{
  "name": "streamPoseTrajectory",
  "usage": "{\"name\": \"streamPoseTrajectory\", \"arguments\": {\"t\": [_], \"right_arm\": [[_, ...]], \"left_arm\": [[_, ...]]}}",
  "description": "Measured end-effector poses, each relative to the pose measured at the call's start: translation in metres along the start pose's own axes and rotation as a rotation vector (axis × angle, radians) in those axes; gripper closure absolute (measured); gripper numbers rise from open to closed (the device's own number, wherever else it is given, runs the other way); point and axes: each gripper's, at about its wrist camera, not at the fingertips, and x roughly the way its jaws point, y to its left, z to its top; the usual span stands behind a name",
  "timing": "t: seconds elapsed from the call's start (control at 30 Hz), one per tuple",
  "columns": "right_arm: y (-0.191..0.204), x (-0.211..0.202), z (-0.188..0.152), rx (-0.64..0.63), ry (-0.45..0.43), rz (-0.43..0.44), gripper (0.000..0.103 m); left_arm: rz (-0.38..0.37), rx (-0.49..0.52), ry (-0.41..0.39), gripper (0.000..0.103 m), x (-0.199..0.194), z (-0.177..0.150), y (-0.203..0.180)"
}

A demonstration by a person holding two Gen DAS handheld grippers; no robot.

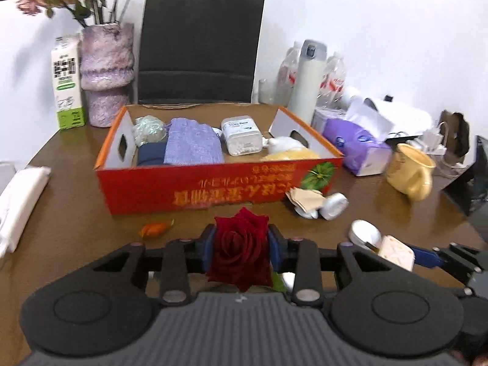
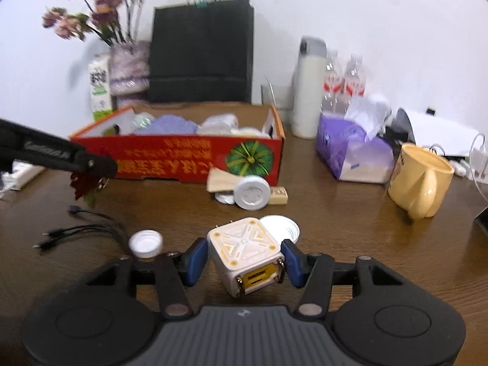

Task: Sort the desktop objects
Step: 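Carry the rose and cube into the cardboard box and open both tools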

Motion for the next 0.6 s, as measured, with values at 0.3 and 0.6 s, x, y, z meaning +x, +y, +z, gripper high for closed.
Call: {"name": "streamPoseTrajectory", "arguments": {"t": [0.3,0.6], "right_arm": [[0.036,-0.066,-0.016,-0.082,-0.021,0.079,0.051],[0.043,-0.108,-0.032,-0.076,-0.015,0.087,0.051]], "left_arm": [[-0.031,-0.065,0.017,0.067,-0.068,-0.063,0.005],[-0.021,-0.105,0.012,0.067,-0.103,-0.088,0.018]]}}
